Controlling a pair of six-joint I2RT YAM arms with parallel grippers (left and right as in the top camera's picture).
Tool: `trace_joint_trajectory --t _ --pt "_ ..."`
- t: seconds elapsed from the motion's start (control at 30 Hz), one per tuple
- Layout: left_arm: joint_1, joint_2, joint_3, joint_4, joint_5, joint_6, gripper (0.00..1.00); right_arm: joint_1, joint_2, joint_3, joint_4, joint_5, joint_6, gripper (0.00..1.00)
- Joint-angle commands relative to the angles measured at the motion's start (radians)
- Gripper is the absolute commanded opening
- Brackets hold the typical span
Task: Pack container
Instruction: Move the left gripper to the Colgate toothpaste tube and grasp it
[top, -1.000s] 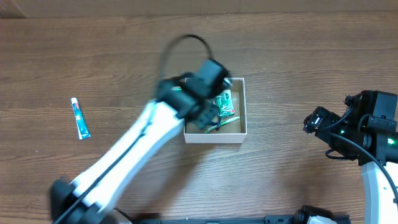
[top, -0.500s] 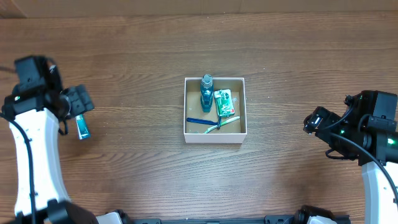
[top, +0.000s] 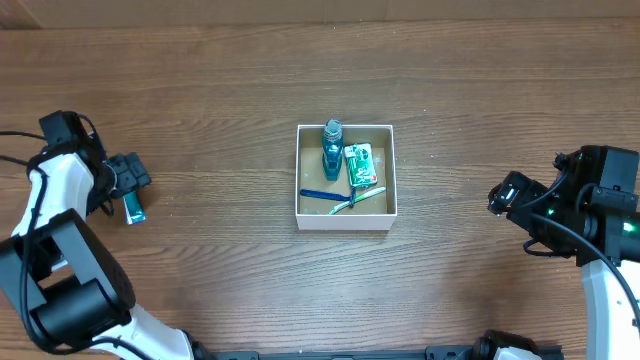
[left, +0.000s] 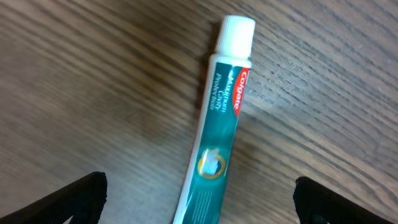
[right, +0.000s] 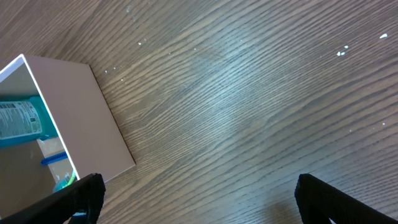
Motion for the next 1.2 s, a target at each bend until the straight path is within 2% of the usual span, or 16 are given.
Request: trace_joint_trajectory --t 0.0,0.57,0.63,0.67,0.7,0.73,0.83,0.97,1.03,1.17 --pt "-0.006 0.039 -0.005 0.034 0.008 0.031 0.98 -0.003 -0.003 -0.006 0.004 -0.005 -0.007 1.0" --pt "-0.006 0.135 -0.005 0.072 0.068 0.068 0.99 -0.003 -0.003 -0.006 0.004 -0.005 -0.007 1.0" --pt "-0.006 0.135 -0.005 0.066 0.068 0.068 0.92 -0.003 -0.003 -0.006 0.004 -0.005 -0.007 1.0" --pt "-0.006 0.135 -0.005 0.06 0.069 0.068 0.82 -0.003 -0.003 -0.006 0.004 -0.005 -0.007 1.0" --pt "-0.006 0.135 -0.005 0.056 0.075 0.068 0.64 -0.003 -0.003 -0.006 0.004 -0.005 -0.007 1.0" --pt "-0.006 0.135 -0.005 0.052 0.075 0.068 0.54 -0.003 -0.003 -0.006 0.004 -0.005 -0.007 1.0" --pt "-0.006 0.135 -0.005 0.047 0.075 0.068 0.37 -0.003 -0.003 -0.006 0.004 -0.005 -0.007 1.0" --pt "-0.006 0.135 -0.005 0.037 0.076 0.068 0.34 -0.003 -0.003 -0.006 0.004 -0.005 -0.007 1.0" --pt "-0.006 0.135 -0.005 0.033 0.076 0.068 0.23 -0.003 -0.003 -0.006 0.004 -0.005 -0.007 1.0" --pt "-0.006 0.135 -0.003 0.026 0.076 0.068 0.14 -0.003 -0.003 -0.006 0.004 -0.005 -0.007 1.0"
